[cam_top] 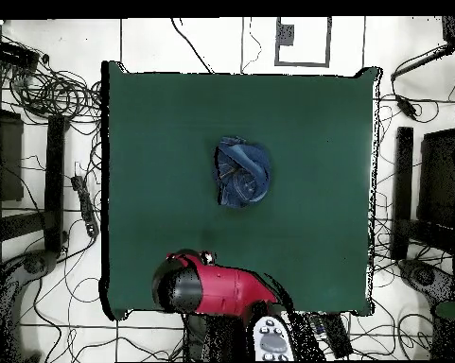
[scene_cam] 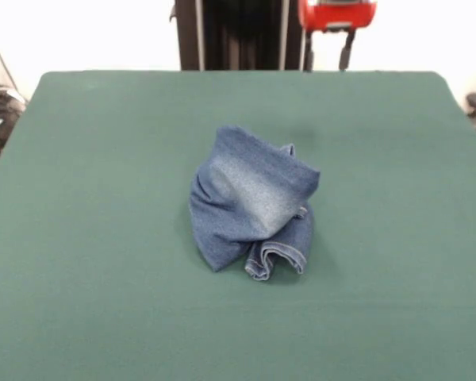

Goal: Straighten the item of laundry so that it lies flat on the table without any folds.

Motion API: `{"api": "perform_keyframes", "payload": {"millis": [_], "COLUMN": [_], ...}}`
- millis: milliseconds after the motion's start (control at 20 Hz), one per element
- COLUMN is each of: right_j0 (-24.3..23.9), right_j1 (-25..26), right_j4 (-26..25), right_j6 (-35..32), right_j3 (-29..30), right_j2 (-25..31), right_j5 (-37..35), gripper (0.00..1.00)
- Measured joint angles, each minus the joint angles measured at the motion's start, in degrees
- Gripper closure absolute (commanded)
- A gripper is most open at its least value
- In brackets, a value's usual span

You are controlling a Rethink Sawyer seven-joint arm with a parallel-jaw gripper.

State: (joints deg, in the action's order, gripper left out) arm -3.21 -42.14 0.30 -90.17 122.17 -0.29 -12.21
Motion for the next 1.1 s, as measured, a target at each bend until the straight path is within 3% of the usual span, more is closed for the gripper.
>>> {"api": "perform_keyframes", "payload": {"millis": [450,1100], "right_j0": [0.7,1.6], "right_j1": [6.5,5.8], "right_j4": [0.0,0.0], "right_j6": [0.0,0.0], "right_j3": [-0.5,-7.5], "right_j2": [-0.1,-0.2], "right_j5": [1.1,-9.5], "gripper": [0.00,0.00]}}
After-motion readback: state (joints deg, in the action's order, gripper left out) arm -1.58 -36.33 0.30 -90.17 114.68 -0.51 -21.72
